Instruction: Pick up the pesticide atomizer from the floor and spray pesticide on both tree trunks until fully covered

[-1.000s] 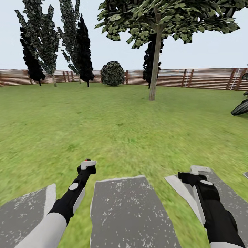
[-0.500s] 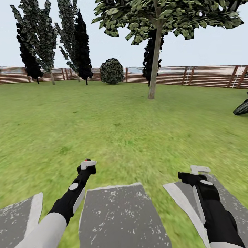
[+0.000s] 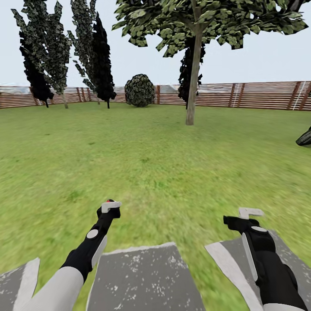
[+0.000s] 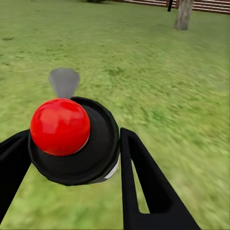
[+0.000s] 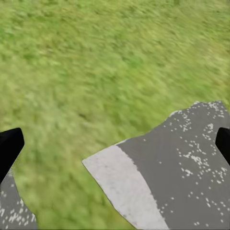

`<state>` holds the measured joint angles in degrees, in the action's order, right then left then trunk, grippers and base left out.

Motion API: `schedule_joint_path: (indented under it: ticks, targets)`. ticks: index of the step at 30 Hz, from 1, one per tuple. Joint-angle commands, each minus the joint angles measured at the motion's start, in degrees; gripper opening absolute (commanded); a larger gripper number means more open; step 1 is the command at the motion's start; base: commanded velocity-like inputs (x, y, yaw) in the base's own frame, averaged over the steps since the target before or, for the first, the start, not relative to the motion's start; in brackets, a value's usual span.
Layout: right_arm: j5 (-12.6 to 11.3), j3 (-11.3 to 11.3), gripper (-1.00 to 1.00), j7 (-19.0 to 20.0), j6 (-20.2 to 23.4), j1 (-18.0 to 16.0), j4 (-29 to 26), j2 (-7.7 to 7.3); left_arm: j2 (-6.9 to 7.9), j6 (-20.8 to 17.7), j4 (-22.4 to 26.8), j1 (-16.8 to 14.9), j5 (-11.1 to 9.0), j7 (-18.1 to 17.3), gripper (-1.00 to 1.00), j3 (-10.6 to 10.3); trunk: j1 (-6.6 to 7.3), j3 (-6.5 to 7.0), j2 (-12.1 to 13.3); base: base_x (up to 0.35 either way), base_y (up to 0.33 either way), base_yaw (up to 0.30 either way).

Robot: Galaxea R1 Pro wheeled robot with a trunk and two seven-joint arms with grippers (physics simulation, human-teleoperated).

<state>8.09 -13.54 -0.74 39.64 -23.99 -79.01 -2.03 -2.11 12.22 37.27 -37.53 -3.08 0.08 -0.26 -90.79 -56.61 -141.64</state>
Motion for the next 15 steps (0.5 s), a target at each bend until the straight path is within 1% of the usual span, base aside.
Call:
schedule_joint_path:
  ticks: [1,13,15]
  targets:
    - [0.00,0.00,1.00,-0.02,0.00,0.00,0.00,-0.01,0.00,0.00,0.00,0.00,0.01,0.01,-1.00,0.00,0.00,0.00,0.00,0.331,-0.002,0.000]
    - [0.00,0.00,1.00,0.02,0.00,0.00,0.00,0.00,0.00,0.00,0.00,0.00,0.01,0.01,-1.00,0.00,0.00,0.00,0.00,0.335,0.000,0.000]
    - [0.00,0.00,1.00,0.03,0.00,0.00,0.00,0.00,0.00,0.00,0.00,0.00,0.01,0.01,-1.00,0.00,0.00,0.02,0.00,0.336,0.000,-0.065]
